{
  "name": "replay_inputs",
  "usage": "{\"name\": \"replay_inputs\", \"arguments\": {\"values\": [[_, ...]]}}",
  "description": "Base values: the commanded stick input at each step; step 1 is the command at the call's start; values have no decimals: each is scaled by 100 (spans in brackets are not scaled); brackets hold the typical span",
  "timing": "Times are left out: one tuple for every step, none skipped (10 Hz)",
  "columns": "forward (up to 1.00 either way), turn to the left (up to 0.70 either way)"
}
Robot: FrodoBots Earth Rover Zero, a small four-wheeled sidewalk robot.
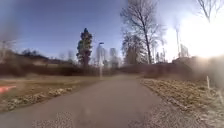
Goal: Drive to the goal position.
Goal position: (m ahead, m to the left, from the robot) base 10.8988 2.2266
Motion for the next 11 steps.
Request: {"name": "replay_inputs", "arguments": {"values": [[85, 0], [85, 0], [85, 0], [85, -23], [85, -34], [85, -34], [85, -34], [85, -19], [85, -1], [85, 0], [85, 0]]}}
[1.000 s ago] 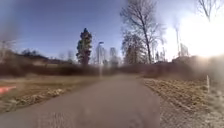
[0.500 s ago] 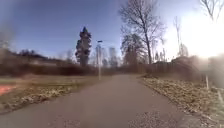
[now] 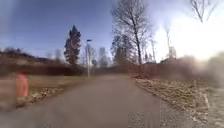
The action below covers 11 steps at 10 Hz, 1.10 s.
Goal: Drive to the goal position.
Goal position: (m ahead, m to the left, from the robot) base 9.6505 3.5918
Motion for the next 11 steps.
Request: {"name": "replay_inputs", "arguments": {"values": [[85, 0], [85, 0], [85, 0], [85, 0], [85, 0], [85, 0], [85, 0], [85, 0], [85, 0], [85, 0], [85, 0]]}}
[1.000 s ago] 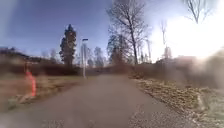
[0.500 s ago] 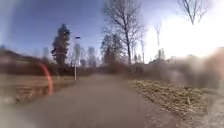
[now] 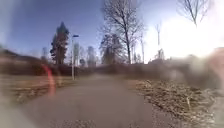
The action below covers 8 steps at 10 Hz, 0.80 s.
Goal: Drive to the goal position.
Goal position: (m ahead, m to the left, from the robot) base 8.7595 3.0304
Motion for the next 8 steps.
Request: {"name": "replay_inputs", "arguments": {"values": [[85, 0], [85, 0], [85, 0], [85, 0], [85, 0], [85, 0], [85, 0], [85, 0]]}}
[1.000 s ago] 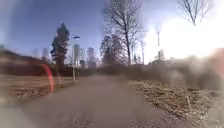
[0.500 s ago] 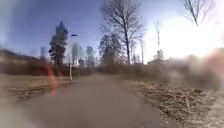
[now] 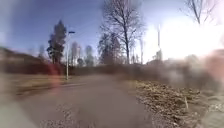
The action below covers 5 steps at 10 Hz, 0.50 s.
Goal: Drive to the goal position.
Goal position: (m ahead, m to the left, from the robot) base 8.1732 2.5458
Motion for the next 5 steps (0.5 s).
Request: {"name": "replay_inputs", "arguments": {"values": [[85, 0], [85, 0], [85, 0], [85, 0], [85, 0]]}}
